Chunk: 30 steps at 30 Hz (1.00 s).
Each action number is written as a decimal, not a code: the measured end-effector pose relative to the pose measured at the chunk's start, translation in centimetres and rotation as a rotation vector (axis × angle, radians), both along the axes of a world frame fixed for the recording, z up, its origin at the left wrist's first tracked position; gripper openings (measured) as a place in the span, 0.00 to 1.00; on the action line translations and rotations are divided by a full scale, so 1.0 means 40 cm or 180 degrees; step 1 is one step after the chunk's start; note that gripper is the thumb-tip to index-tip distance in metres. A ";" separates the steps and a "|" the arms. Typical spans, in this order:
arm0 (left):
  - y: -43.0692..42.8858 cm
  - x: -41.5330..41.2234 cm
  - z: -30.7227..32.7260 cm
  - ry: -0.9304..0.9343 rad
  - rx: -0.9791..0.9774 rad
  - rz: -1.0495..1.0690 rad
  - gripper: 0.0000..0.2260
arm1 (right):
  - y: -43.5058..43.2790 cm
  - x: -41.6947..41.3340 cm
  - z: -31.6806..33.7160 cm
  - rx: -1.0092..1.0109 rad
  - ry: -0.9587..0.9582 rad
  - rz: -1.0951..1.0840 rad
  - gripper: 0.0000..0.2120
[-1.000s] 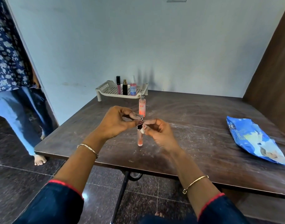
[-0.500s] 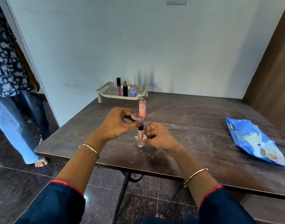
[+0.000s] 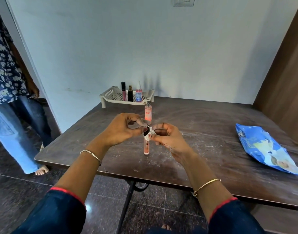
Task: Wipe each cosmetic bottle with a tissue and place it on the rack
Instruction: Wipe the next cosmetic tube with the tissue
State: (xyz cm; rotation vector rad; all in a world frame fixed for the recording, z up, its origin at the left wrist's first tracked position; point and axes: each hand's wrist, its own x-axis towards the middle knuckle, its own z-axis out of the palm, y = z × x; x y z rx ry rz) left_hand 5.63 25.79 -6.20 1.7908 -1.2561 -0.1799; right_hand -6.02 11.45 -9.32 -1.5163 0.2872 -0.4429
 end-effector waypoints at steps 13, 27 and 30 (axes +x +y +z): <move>-0.023 -0.016 -0.016 -0.0045 -0.0275 0.0422 0.06 | -0.004 0.008 -0.064 -0.0986 0.0798 -0.0227 0.12; -0.002 -0.001 -0.043 0.0786 -0.0772 0.0109 0.07 | 0.036 0.042 -0.031 0.0522 -0.0292 -0.0347 0.06; 0.009 0.005 -0.043 0.0763 -0.0792 0.0121 0.08 | 0.038 0.043 -0.037 0.0303 -0.0224 -0.0221 0.07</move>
